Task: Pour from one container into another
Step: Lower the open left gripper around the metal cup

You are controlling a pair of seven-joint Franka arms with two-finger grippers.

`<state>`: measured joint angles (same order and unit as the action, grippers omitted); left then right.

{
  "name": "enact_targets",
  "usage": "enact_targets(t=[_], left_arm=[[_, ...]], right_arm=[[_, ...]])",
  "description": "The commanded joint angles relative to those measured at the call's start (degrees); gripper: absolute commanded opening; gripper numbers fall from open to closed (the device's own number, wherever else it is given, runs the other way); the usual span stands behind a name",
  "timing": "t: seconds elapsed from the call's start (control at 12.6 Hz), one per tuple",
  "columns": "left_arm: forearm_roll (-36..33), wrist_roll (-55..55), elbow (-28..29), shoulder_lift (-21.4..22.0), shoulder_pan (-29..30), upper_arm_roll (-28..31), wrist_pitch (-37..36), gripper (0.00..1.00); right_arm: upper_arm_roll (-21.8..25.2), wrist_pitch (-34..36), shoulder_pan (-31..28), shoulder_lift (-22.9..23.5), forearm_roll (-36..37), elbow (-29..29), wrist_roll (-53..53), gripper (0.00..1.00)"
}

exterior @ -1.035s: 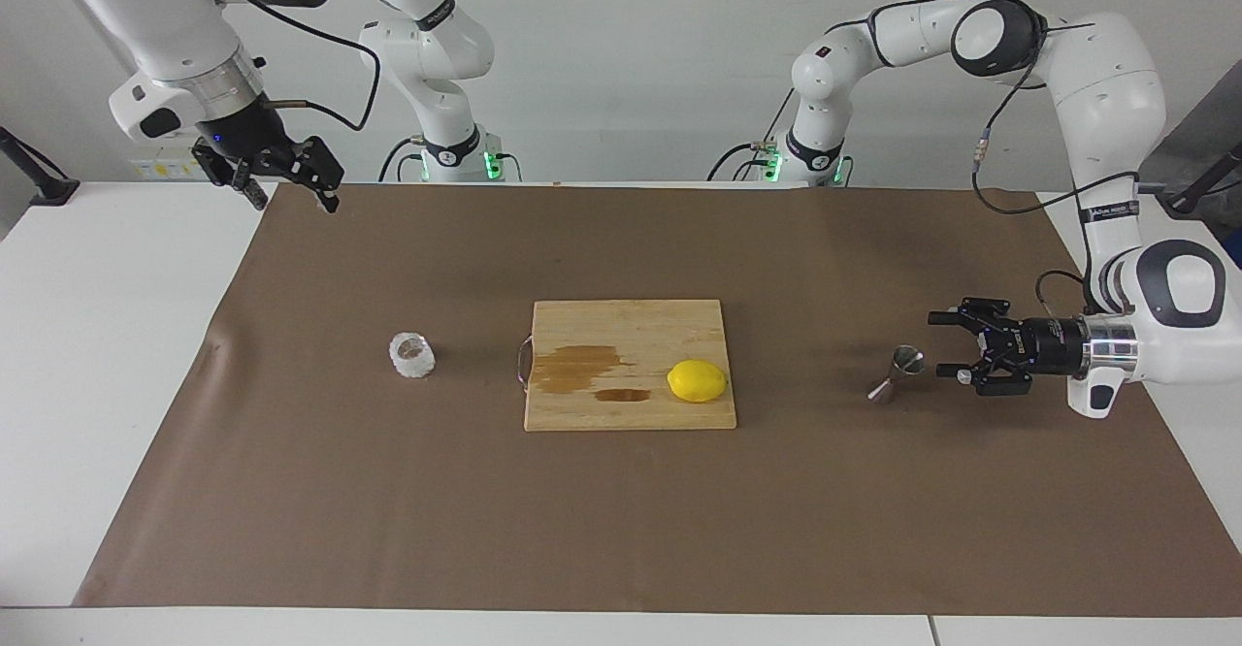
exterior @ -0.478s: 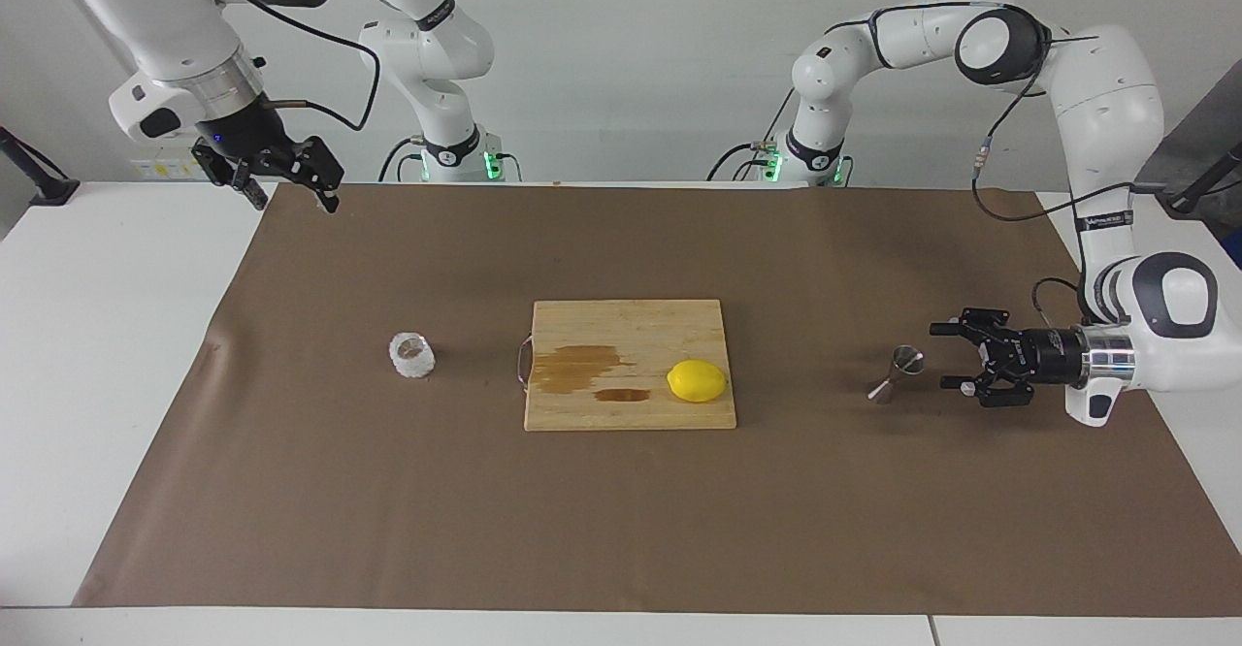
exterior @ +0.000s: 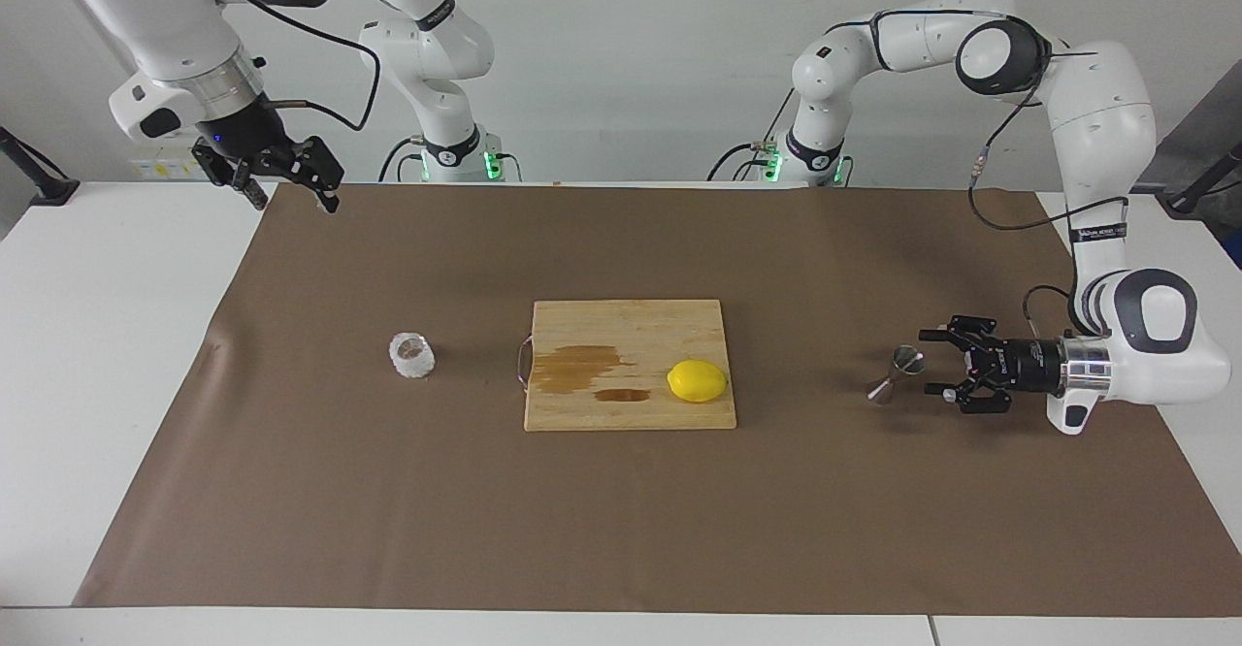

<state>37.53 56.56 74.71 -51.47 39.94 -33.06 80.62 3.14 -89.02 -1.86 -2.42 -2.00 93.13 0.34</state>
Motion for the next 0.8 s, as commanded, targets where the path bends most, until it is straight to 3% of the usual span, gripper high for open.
enact_targets(t=[0.0, 0.72], left_arm=[[-1.2, 2.0, 0.3, -0.7, -0.1, -0.6, -0.2, 1.0], [-1.1, 1.9, 3.2, -0.9, 0.1, -1.6, -0.6, 1.0]], right_arm=[[-0.1, 1.0, -0.2, 0.0, -0.9, -0.6, 0.5, 1.0], [-0.1, 1.1, -0.2, 0.0, -0.9, -0.6, 0.5, 1.0]])
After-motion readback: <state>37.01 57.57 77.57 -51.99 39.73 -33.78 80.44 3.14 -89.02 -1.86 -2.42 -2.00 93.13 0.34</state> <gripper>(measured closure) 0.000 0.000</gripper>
